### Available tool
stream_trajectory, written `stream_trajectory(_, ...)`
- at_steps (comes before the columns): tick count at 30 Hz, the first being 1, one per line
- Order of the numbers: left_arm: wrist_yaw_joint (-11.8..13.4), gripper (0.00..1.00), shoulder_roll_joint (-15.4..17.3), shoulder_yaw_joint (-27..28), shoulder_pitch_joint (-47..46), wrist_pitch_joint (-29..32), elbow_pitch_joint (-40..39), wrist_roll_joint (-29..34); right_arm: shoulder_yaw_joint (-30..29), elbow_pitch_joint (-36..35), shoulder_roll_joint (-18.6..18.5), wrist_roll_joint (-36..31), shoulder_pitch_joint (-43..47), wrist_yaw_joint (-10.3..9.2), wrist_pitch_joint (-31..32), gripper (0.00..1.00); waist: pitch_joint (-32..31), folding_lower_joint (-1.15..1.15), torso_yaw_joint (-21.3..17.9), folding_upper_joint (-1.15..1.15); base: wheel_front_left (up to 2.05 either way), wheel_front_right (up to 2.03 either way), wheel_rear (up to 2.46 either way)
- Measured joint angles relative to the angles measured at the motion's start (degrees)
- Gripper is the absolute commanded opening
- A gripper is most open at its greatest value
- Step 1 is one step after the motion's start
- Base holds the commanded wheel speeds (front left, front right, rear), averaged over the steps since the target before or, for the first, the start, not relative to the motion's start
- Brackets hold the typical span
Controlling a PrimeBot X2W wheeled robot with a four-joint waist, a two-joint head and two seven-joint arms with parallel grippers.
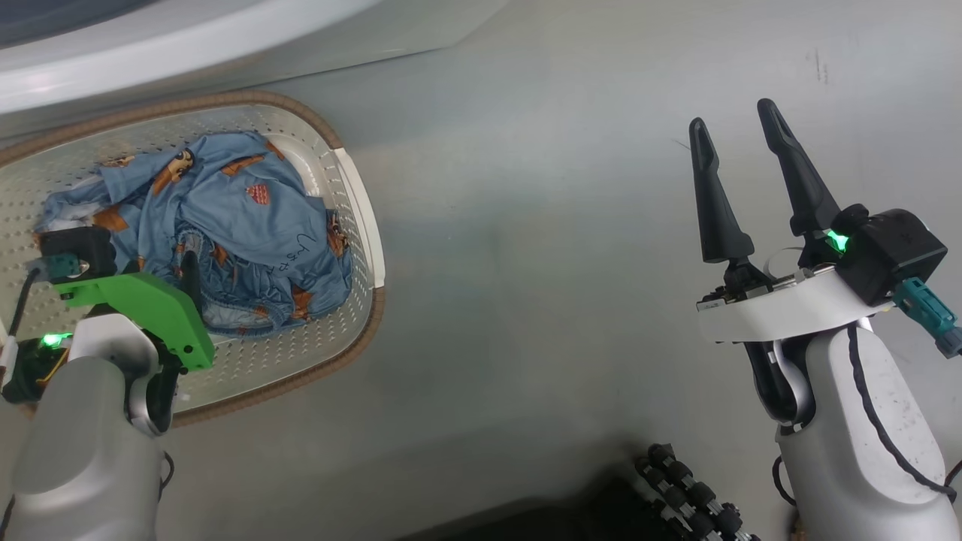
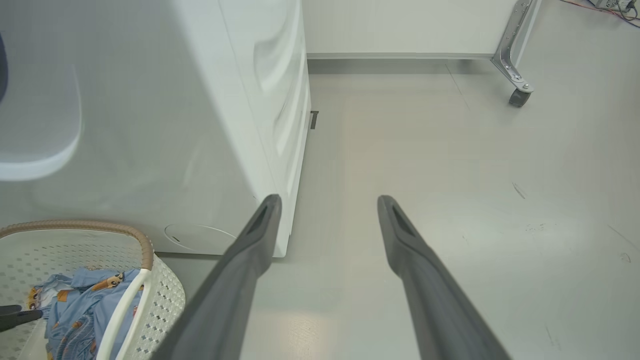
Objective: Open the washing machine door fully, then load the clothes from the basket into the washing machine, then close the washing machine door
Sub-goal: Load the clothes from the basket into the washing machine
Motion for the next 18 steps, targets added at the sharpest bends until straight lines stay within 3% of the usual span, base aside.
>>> stream_trajectory(18,0.1,1.0,1.7,0.8,-6.0,-1.4,7.4,-0.1,0.3,-0.1,0.3,-0.3,-1.7,0.01,0.0,1.0,4.8,-0.01,-1.3,0.0,0.0,0.0,0.0)
